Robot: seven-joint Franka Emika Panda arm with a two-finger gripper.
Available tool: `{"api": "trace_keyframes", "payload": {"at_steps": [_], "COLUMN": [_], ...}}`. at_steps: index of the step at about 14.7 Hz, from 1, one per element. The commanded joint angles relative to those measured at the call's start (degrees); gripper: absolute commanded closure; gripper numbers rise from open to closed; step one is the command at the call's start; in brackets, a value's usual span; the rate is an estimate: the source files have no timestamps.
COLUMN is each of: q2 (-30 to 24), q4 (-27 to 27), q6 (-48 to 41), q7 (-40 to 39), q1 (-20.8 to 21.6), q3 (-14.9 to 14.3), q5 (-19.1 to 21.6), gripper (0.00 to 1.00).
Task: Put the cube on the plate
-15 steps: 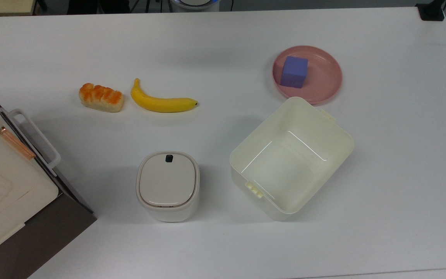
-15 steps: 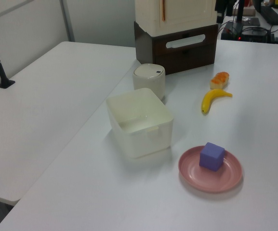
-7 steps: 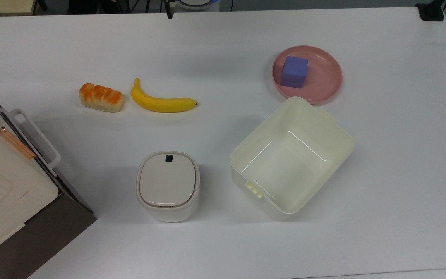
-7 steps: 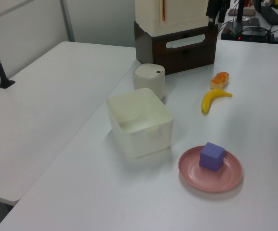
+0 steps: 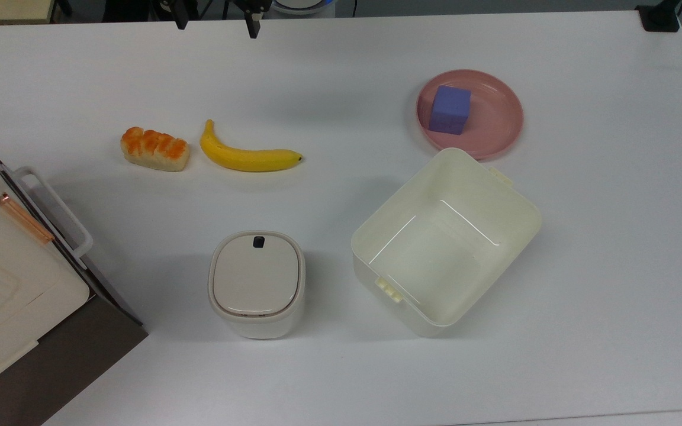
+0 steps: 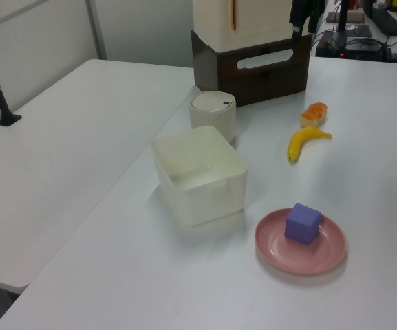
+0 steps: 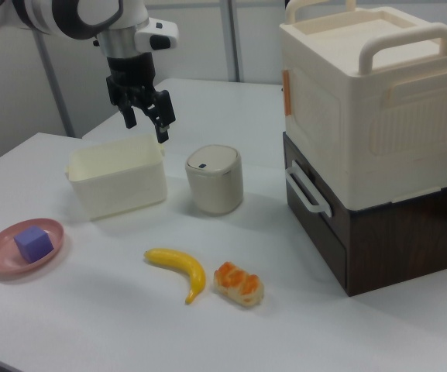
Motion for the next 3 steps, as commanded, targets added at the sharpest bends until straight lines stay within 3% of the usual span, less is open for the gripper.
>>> {"api": "trace_keyframes", "payload": {"at_steps": [1,3], "q2": [0.05,0.05], "q4": [0.62,0.62], "q6": [0.57,0.31], "q7": [0.28,0.80], "q1": [-0.52,-0.35], "q3": [0.56,0.65], "q5": [0.56,0.47], "gripper": [0.00,0.00]}}
